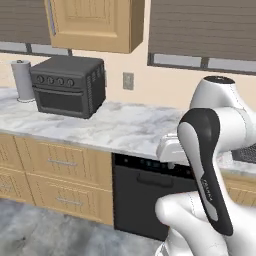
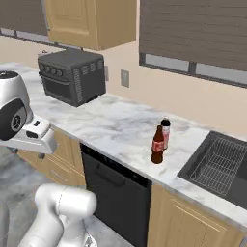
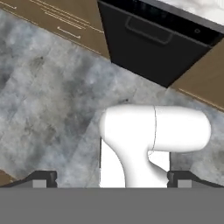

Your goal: Place the large bottle from the dining counter next to the other large bottle outside the sink, and place the small bottle from the dining counter next to the other small bottle inside the sink.

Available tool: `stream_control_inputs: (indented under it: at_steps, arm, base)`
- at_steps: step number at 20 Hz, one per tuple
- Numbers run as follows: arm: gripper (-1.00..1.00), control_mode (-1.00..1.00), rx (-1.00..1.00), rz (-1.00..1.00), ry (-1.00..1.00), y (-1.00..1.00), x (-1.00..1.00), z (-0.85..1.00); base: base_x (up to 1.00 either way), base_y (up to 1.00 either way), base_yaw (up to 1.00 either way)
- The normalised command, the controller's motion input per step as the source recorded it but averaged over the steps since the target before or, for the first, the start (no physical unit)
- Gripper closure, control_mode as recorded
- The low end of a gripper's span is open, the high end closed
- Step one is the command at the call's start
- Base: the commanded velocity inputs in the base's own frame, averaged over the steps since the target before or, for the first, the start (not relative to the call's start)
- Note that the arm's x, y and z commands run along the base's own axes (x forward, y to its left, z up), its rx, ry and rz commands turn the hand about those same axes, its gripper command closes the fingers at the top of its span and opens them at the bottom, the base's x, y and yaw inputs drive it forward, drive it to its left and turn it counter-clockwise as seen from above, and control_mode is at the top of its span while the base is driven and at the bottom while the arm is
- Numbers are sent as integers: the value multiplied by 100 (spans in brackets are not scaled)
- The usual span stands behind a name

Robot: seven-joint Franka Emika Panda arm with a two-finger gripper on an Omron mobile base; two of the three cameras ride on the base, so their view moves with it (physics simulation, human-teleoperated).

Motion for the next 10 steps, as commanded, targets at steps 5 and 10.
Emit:
stream_control_inputs:
  at_steps: [5, 10]
  arm:
    - [-100, 100, 0, 0, 0, 0, 0, 0]
    - [-100, 100, 0, 0, 0, 0, 0, 0]
  base:
    - [0, -24, 79]
    - [0, -25, 81]
